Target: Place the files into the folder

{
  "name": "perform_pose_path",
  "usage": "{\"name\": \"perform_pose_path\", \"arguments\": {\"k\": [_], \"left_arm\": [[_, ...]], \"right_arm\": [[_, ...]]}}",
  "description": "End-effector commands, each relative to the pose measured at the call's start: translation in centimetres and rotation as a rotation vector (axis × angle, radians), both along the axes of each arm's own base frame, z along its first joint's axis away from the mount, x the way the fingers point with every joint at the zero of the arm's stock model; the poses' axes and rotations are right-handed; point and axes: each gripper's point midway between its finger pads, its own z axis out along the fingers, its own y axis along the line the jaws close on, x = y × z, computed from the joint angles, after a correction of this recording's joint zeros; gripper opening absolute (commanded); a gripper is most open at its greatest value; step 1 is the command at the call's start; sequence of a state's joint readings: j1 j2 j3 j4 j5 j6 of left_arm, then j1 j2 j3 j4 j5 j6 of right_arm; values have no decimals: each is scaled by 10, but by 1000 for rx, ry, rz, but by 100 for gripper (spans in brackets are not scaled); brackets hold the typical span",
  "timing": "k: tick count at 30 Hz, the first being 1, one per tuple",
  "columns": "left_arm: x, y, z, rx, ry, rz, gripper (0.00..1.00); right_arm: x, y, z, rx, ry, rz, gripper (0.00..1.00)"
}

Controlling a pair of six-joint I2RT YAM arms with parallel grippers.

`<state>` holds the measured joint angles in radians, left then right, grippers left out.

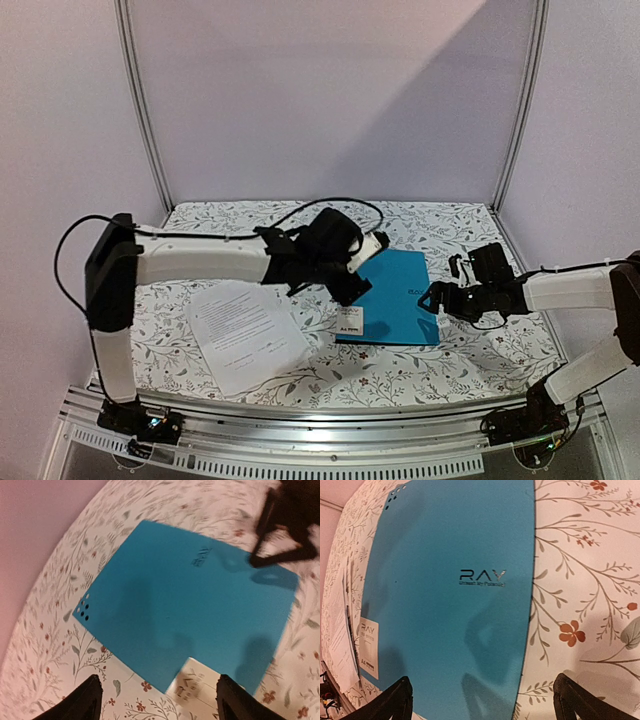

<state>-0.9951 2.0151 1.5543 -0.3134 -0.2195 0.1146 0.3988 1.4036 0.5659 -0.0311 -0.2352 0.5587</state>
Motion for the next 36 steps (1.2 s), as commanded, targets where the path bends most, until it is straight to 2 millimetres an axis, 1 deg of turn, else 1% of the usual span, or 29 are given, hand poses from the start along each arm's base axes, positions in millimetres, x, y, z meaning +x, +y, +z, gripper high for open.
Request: {"name": "perform_pose_path", "arguments": {"k": [1,3,6,7,12,18,21,24,26,32,36], "left_arm": [[-55,-4,5,230,-295,-247,77],[-71,-3,-5,289,-325,-278,76],[-89,-5,-14,348,-362,-321,74],[-95,-7,-16,359,-377,-341,71],[-103,-14,-34,412,-402,-379,64],[-111,-17,-63,480,-402,-422,62],[-117,-19,-71,484,-386,-445,61],[-116,-20,-76,488,-391,-441,61],[-112,-20,-79,508,-404,-428,61],[-104,-20,-92,558,-424,-401,57],[-100,-21,-92,562,-446,-379,54]], "right_arm": [[4,-13,-4,-93,11,-28,97],[6,-12,-5,-101,12,-24,97],[10,-9,-3,-96,5,-17,97],[11,-9,-2,-93,3,-16,97],[13,-6,-4,-83,4,-14,97],[10,-5,-9,-72,23,-9,97],[9,-5,-12,-73,31,-10,97],[8,-4,-14,-73,36,-8,97],[7,-4,-15,-69,41,-6,97],[6,-2,-18,-60,52,-1,97],[6,-1,-20,-59,59,2,97]]}}
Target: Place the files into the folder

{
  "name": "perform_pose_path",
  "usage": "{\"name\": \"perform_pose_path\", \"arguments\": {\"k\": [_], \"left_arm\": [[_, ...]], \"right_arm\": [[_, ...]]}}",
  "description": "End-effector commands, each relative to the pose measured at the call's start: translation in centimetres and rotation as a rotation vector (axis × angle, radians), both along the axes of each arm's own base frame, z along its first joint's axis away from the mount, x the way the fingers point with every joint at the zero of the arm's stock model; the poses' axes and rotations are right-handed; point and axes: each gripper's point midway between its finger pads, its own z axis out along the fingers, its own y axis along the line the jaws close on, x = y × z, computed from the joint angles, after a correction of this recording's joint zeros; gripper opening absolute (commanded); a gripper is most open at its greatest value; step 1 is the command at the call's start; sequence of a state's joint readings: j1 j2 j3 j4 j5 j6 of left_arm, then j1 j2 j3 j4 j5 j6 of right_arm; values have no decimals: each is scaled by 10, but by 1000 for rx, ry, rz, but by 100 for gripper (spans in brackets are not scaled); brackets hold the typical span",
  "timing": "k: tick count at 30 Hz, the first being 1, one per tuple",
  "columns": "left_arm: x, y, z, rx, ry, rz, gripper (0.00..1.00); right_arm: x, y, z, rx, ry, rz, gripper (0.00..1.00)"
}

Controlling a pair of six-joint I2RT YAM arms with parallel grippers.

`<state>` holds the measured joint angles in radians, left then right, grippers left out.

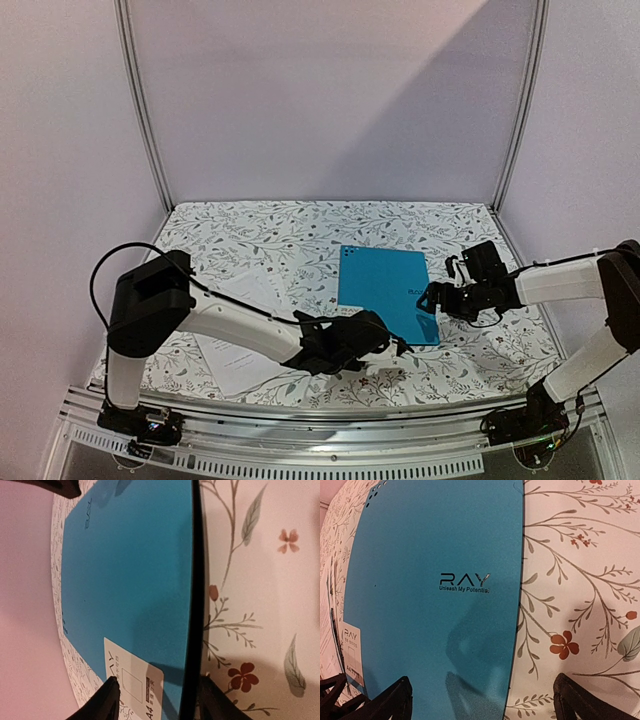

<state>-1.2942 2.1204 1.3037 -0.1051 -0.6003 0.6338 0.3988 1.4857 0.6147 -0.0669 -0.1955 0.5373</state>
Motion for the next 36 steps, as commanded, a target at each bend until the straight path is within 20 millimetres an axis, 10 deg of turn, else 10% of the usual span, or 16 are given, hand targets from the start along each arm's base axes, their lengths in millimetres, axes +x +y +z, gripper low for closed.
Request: {"name": "perform_pose_path", "arguments": {"k": [1,27,31,36], "left_arm": [[4,-10,7,-23,-52,9,52],[24,-24,21,-133,-300,51,30],[31,-21,39,-222,-334,115,0],[37,-11,50,-332,-302,187,0]], "right_arm": [[-1,3,-5,8,17,10,97],[-8,11,-10,74,70,24,97],[-5,10,3,104,47,13,97],[3,11,42,221,-40,-9,98]]}}
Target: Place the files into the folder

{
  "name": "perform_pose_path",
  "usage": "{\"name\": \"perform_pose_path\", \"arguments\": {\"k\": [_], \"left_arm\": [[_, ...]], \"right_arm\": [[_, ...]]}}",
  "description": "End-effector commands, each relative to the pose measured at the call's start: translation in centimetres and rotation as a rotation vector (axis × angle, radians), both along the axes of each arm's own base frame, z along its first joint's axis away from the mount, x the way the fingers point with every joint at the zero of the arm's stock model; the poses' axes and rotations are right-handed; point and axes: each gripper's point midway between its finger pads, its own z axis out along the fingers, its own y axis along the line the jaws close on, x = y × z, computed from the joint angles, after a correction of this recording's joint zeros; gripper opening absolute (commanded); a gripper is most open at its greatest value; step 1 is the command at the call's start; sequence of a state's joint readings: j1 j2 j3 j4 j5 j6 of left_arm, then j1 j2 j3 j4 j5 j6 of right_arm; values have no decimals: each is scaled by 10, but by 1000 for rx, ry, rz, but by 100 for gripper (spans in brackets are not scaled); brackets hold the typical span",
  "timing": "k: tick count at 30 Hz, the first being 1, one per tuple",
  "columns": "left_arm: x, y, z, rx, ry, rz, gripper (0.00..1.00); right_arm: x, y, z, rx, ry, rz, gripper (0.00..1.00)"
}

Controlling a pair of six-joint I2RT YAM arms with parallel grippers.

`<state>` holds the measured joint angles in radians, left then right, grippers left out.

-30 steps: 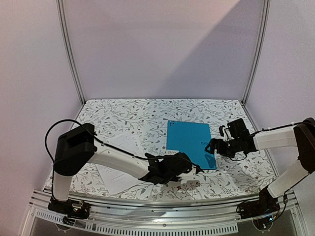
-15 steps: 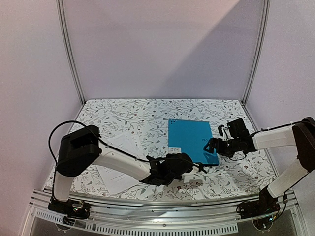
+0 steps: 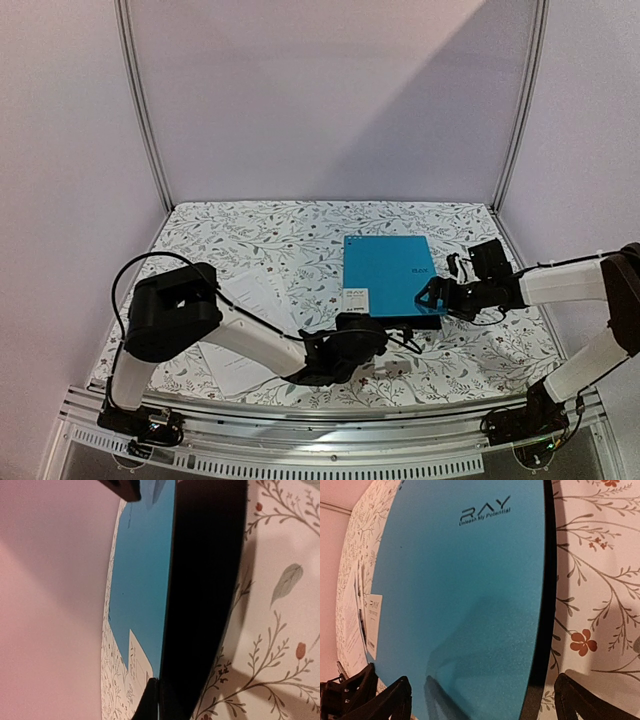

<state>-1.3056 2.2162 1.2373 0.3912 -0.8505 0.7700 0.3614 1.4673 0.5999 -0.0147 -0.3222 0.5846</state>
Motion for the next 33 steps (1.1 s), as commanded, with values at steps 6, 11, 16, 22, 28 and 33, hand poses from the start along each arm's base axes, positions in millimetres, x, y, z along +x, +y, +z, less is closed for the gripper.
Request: {"name": "perform_pose_path", "arguments": {"k": [6,11,16,22,28,33], "left_arm": [[7,9,34,-271,30,99,0],[6,11,43,-360,54,114,0],[4,13,45,-376,60,112,0],[4,14,45,-387,68,108,0],[-3,0,42,-400,182,73,2],[-7,-11,59,-381,271,79,28]], "right_arm": [[14,5,74,130,-160,-21,99],[20,10,72,152,-112,-29,99],[25,25,70,245,-86,-12,94],[33,37,89,346,-116,-1,75],[40,40,105,361,-171,12,40],[45,46,108,381,-164,30,19]]}}
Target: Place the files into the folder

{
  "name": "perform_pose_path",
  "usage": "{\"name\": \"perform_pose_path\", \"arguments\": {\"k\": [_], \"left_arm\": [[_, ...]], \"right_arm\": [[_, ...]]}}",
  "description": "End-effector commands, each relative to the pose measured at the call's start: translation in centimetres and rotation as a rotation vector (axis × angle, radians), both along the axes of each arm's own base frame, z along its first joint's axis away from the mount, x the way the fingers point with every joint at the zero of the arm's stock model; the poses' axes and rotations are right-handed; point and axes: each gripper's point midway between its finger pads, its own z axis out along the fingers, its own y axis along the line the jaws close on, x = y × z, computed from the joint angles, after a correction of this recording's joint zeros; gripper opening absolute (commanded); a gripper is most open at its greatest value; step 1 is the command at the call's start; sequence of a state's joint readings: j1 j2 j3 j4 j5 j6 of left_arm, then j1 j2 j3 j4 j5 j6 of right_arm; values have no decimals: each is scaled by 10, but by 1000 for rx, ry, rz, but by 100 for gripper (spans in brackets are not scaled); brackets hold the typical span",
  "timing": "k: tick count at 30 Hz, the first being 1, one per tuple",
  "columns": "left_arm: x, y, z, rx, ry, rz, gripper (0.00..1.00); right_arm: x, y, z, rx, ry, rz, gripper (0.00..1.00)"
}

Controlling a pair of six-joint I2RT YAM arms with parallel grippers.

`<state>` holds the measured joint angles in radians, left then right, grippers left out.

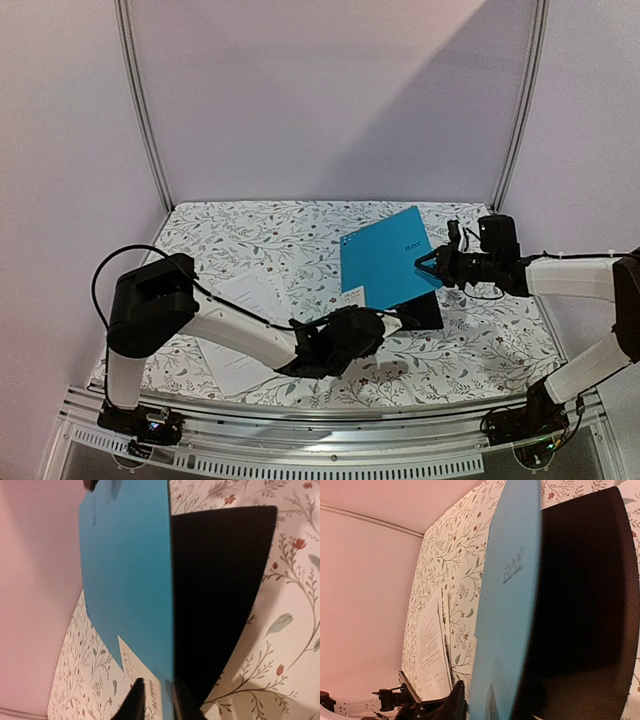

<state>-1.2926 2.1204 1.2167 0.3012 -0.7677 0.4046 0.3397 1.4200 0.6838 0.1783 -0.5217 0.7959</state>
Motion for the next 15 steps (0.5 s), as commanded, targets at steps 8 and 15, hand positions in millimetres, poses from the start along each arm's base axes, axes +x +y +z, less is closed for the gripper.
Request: {"name": "perform_pose_path", "arguments": {"k": [8,15], "left_arm": [[-15,11,85,-134,194,-88,57],[68,57,160,-662,447,124,66]], "right_arm": [[26,0,33,-74,-110,0,12],[24,20,60,-68,-190,72,23]]}}
